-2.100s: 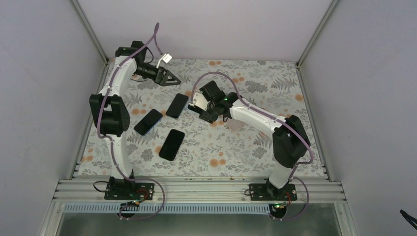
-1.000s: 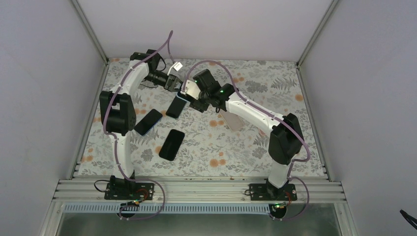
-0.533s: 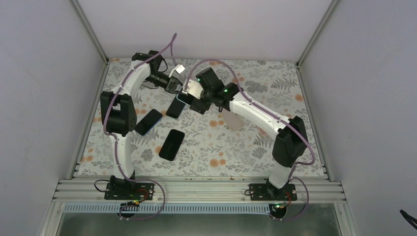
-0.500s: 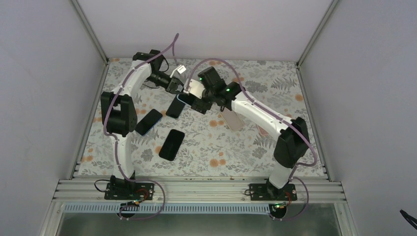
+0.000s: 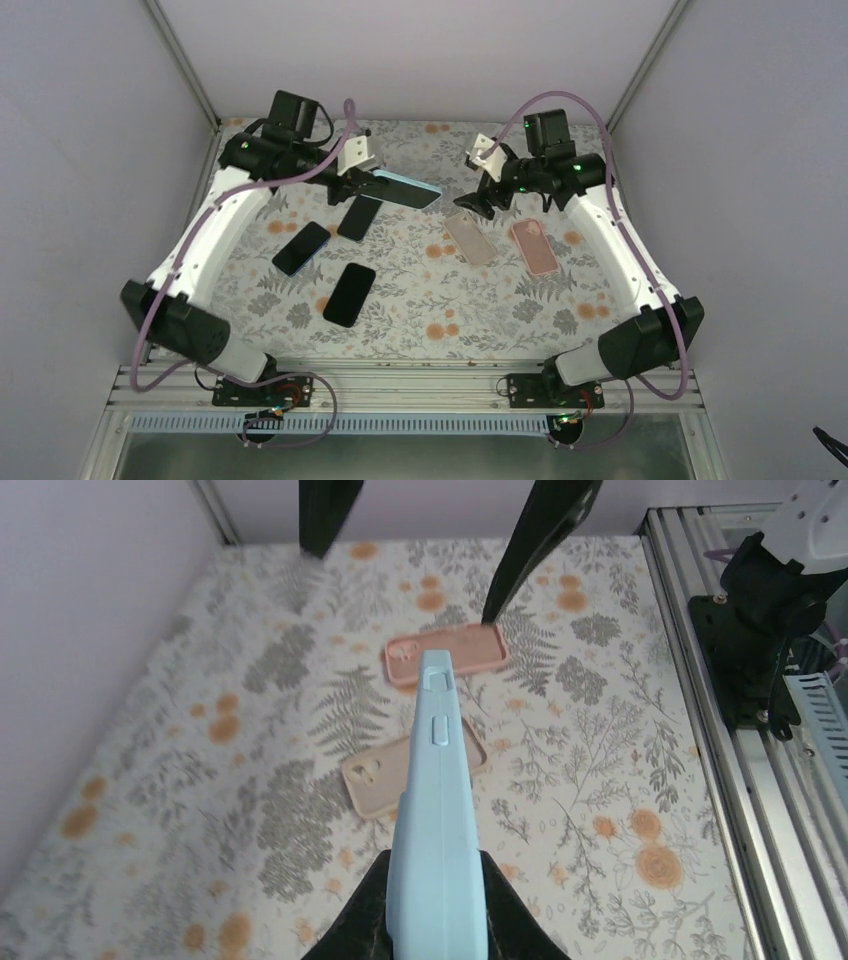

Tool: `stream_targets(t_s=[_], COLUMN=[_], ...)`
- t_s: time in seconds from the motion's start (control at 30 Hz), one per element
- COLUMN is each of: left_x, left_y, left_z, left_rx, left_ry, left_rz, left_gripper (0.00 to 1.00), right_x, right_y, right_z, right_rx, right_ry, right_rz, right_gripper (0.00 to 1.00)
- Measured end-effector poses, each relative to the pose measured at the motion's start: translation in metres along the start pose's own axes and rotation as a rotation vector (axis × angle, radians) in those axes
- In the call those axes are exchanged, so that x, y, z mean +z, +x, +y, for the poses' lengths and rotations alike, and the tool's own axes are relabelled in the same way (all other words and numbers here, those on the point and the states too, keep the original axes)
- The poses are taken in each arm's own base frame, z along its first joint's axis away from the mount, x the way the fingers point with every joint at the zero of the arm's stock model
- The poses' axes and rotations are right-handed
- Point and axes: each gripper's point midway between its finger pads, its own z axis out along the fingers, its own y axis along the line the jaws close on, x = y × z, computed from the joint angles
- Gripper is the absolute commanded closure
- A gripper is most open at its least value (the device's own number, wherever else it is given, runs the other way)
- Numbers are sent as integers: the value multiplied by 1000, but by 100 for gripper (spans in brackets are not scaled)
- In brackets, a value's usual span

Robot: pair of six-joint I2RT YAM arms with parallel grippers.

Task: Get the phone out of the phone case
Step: Pick up the phone at the center of the board, then remove the phone case from the phone.

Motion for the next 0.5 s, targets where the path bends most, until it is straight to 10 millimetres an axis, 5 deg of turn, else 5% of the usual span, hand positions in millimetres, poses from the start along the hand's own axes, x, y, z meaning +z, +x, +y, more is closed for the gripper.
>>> stream_targets(t_s=[0.2,0.5], left_x=[-7,10], left_y=[-12,6], left_z=[-13,-5], left_rx=[93,51], left_ry=[-34,-4], left_rz=[-54,-22], left_gripper=[98,98], right_x=[15,16], right_y=[19,12], right_z=[19,15], right_rx=[-8,-24], right_ry=[-93,-108], right_rz=[-8,-62], right_gripper=[2,5])
